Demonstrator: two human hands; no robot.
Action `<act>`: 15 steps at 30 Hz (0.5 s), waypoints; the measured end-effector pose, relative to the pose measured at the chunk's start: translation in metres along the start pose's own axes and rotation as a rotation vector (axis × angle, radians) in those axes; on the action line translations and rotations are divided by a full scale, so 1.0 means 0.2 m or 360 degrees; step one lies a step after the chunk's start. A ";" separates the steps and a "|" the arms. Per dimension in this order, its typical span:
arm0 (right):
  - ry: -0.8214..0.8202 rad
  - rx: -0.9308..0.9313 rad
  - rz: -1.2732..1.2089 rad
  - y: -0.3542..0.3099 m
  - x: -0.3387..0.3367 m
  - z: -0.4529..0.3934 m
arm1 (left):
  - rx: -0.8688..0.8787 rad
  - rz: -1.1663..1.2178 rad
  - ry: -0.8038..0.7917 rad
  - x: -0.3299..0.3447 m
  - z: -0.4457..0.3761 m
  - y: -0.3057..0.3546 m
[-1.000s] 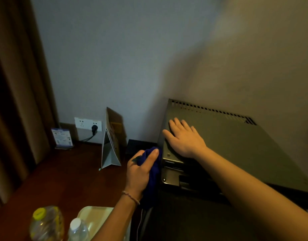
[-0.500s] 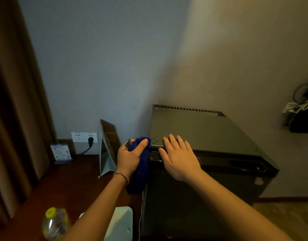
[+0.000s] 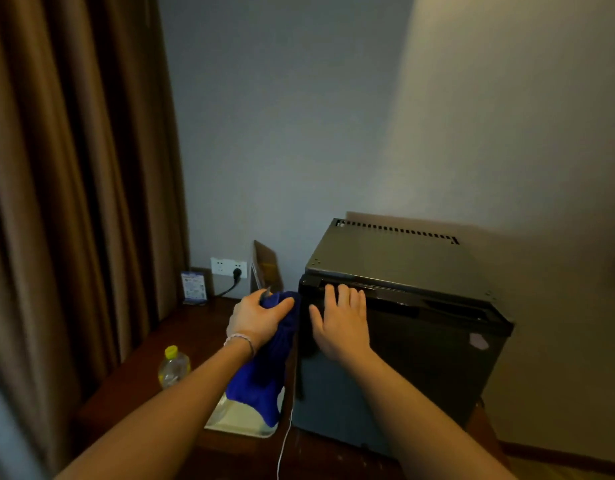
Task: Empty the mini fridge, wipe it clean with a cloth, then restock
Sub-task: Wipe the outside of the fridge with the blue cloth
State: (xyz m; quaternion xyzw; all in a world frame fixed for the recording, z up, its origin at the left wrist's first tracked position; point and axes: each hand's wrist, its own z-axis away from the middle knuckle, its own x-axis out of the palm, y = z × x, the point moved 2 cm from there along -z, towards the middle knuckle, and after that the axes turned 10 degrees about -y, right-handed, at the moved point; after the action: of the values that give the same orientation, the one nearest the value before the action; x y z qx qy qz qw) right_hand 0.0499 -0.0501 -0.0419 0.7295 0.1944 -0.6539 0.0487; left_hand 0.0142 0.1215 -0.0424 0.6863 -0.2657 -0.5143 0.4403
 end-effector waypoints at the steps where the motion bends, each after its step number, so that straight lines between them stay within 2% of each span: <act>1: -0.0001 -0.0002 0.0028 0.00 0.00 0.00 | -0.0016 -0.0062 0.0007 -0.03 0.04 0.00; 7: -0.0103 0.0024 0.0065 -0.01 -0.02 0.01 | -0.0073 -0.0240 0.0037 -0.16 0.20 -0.05; 15: -0.0157 0.0083 0.0117 -0.06 -0.09 0.02 | -0.0001 -0.0314 0.0006 -0.35 0.31 -0.11</act>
State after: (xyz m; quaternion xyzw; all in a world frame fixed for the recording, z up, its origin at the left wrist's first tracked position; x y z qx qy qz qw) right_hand 0.0406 -0.0439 -0.0230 0.7041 0.1477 -0.6916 0.0632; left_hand -0.0692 0.1679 -0.0330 0.7100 -0.1960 -0.5539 0.3882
